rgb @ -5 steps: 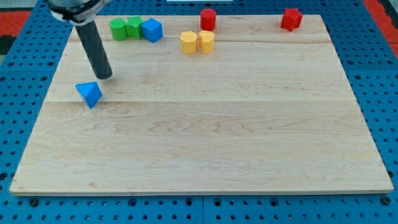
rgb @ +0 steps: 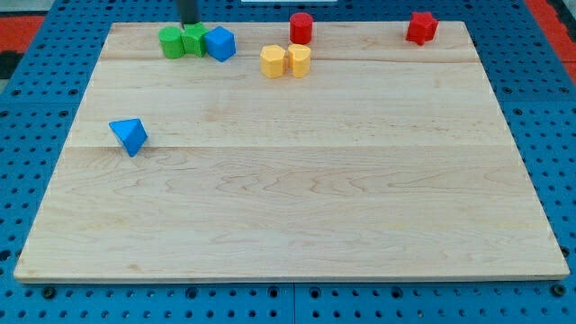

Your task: Move the green star towards down and right a bit

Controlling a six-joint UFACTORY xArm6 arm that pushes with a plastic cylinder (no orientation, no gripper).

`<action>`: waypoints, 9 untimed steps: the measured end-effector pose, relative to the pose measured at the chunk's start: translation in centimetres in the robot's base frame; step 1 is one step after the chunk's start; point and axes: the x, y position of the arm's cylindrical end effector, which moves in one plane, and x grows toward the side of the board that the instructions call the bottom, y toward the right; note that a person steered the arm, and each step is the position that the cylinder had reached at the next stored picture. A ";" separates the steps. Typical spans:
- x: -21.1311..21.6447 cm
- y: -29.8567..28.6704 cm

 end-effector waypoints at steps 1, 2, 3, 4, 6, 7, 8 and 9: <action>0.3 0.7; 0.7 0.7; 1.8 0.7; 2.0 0.2; 1.2 -1.3; 2.4 -1.3; 4.0 -0.6; 5.9 -0.6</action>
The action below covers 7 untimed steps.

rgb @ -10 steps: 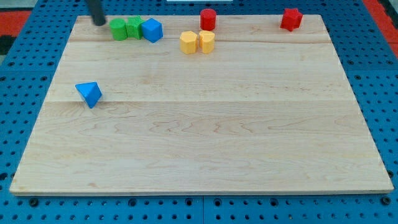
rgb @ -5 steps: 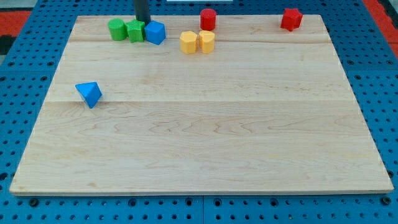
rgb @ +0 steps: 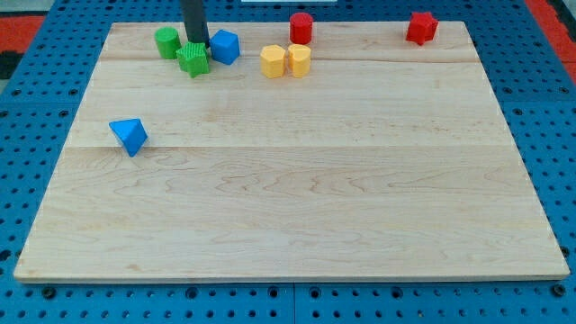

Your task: Move the green star towards down and right a bit

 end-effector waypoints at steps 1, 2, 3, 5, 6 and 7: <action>2.2 -0.2; 3.1 0.0; 3.1 0.4; 3.3 -1.7; 2.8 -2.2; 5.0 -4.3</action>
